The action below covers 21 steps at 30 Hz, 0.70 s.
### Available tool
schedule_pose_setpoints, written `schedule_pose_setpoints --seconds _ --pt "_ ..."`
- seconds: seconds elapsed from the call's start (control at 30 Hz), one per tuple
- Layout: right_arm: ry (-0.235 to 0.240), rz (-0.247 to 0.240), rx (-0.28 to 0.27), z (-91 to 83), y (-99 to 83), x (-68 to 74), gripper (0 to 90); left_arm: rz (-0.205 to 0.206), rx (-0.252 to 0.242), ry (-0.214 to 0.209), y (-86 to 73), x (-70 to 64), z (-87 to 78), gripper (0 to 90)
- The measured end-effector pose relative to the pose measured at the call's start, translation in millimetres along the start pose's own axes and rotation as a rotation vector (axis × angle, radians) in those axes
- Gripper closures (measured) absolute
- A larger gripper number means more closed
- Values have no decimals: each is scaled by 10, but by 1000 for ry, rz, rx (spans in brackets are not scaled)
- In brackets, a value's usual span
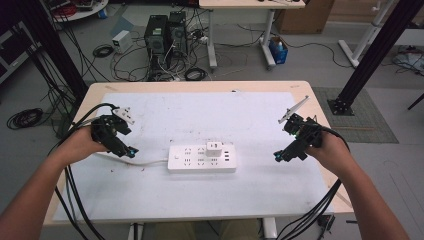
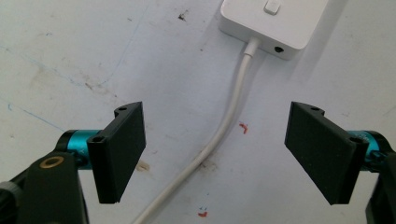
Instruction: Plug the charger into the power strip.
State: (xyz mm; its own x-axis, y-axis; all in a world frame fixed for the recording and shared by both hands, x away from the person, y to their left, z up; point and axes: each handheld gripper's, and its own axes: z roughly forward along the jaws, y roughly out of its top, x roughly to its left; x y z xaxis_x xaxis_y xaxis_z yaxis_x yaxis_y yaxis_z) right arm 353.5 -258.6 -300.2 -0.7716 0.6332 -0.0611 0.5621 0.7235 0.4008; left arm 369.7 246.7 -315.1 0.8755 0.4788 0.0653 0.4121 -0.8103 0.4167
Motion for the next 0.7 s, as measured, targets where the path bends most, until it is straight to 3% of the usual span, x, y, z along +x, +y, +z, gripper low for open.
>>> schedule_pose_setpoints --seconds 0.4,0.7 --pt "16 -16 -1 84 7 5 10 -9 4 9 -1 3 11 206" --pt "16 3 -2 89 -34 -10 9 -17 5 9 3 13 38 206"
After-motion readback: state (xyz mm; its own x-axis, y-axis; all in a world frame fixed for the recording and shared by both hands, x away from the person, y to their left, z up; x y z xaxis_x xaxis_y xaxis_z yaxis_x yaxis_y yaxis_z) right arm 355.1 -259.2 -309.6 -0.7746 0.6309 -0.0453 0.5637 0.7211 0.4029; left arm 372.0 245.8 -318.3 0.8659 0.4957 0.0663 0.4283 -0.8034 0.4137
